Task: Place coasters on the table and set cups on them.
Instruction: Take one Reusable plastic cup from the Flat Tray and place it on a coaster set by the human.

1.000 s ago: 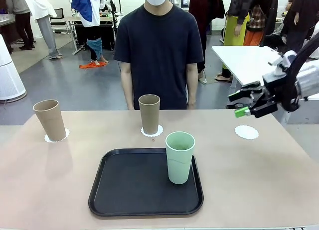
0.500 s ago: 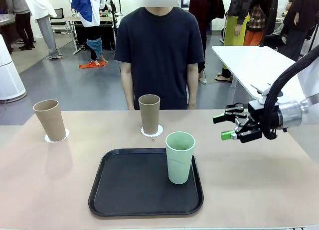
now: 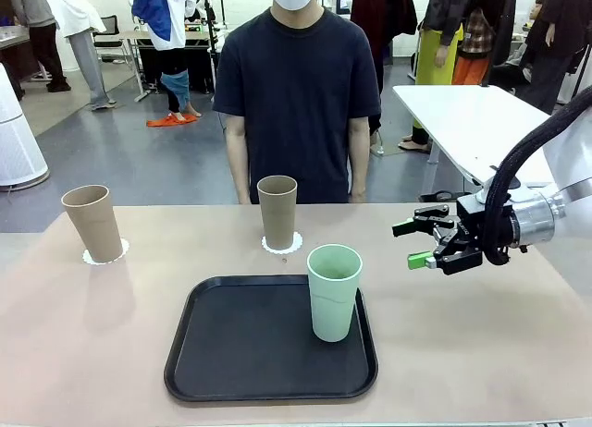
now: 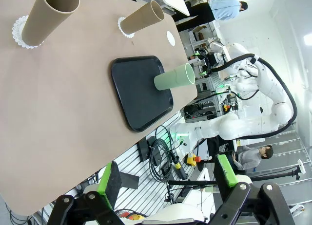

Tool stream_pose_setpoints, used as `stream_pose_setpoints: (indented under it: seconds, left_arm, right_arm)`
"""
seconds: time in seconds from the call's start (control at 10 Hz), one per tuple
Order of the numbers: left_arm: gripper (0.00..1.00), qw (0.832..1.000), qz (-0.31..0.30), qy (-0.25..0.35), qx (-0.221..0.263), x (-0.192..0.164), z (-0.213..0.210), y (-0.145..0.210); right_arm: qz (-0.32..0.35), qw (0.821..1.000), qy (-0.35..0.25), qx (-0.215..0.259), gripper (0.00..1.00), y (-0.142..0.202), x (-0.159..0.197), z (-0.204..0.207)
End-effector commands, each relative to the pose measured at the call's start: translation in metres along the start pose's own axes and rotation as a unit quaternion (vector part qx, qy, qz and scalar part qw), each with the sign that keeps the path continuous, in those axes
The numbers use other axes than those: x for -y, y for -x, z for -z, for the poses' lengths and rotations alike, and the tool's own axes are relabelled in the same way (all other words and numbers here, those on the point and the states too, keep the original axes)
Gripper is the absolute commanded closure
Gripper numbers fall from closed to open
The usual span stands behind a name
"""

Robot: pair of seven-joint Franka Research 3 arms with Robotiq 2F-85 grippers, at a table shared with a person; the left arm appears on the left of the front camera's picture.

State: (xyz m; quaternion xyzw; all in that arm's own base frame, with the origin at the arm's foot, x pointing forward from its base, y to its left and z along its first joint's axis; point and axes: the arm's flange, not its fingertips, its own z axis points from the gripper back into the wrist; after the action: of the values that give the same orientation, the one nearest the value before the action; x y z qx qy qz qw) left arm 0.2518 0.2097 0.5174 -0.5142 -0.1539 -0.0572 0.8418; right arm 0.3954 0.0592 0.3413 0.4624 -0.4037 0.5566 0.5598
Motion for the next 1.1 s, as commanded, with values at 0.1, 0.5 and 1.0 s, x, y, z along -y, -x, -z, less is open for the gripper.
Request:
stream_pose_setpoints:
  seconds: [0.1,0.5,1.0]
  left_arm:
    - [0.0,1.0,0.001,-0.001,0.003,0.001,0.0,0.001]
    - [0.0,1.0,0.001,-0.001,0.003,0.001,0.0,0.001]
    - [0.0,1.0,0.001,-0.001,0.003,0.001,0.0,0.001]
  right_arm:
    - [0.0,1.0,0.0,0.0,0.0,0.0,0.0,0.0]
    - [-0.064,0.995,-0.038,-0.065,0.0,0.015,0.013,0.052]
    - [-0.046,0.994,-0.088,-0.054,0.0,0.026,0.046,0.077]
